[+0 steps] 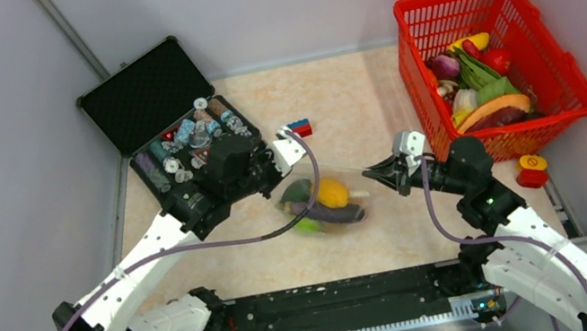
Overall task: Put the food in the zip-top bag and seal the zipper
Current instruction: Zip the zipper food storage bag at the center of the board, then place the zipper food storage bag at the center of the board.
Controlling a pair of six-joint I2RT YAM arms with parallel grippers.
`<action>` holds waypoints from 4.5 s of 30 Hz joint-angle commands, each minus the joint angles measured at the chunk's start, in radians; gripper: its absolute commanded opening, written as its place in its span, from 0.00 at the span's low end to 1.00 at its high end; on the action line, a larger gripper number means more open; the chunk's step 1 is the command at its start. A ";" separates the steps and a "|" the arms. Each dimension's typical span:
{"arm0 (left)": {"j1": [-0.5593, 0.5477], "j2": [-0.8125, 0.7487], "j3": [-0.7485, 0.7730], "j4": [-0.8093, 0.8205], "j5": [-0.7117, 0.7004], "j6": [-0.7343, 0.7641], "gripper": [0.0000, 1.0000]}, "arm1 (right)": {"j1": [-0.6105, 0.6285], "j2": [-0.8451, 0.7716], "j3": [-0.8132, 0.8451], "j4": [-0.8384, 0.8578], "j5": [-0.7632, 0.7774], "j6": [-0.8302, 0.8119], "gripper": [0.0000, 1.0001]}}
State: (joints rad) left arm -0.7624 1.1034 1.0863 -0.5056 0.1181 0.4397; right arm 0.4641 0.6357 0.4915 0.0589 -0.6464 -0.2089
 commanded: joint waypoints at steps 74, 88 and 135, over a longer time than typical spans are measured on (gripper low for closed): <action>0.184 -0.239 -0.063 -0.107 -0.142 0.030 0.24 | 0.005 -0.019 0.001 0.038 0.011 -0.011 0.00; 0.183 -0.315 -0.105 0.154 -0.294 -0.186 0.98 | 0.004 0.100 0.027 0.250 0.108 0.265 0.32; 0.415 0.041 -0.478 0.452 0.472 -0.950 0.99 | 0.056 0.859 0.192 0.294 0.153 1.062 0.67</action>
State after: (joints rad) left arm -0.3477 1.1816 0.6273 -0.1150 0.4961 -0.4812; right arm 0.5060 1.5925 0.7361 0.3241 -0.4629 0.8581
